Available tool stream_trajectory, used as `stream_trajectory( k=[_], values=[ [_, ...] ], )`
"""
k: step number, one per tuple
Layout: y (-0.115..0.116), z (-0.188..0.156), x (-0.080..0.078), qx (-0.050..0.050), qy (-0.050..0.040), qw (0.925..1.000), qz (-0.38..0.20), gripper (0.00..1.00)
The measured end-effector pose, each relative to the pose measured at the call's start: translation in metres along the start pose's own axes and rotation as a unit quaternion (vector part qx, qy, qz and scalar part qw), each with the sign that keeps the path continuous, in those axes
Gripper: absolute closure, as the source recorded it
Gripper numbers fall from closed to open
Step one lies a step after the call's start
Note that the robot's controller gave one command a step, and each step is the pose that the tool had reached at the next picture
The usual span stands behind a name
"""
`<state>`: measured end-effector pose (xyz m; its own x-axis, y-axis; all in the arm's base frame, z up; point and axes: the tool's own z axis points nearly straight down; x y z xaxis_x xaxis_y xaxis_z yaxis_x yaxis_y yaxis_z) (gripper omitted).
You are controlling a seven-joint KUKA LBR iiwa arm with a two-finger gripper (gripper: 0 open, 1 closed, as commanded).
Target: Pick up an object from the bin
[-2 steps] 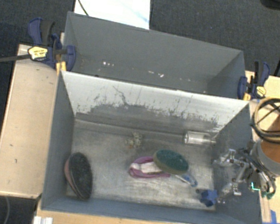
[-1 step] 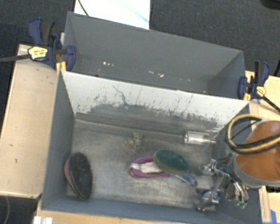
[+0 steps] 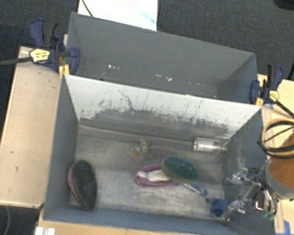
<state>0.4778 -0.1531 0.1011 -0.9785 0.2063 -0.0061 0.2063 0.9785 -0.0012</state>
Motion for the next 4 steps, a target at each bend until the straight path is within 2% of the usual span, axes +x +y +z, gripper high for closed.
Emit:
stream_trajectory(
  k=[1,2,3,4],
  values=[
    [0.038,0.001,0.007,-0.002,0.0027,0.9988,-0.05,0.0],
    [0.015,0.03,0.004,-0.001,0.0019,0.9988,0.05,0.0],
    [0.011,0.03,0.001,-0.001,0.0,0.9956,0.093,0.0],
    [0.012,0.028,0.0,-0.002,-0.001,0.9958,0.091,1.0]
  ],
)
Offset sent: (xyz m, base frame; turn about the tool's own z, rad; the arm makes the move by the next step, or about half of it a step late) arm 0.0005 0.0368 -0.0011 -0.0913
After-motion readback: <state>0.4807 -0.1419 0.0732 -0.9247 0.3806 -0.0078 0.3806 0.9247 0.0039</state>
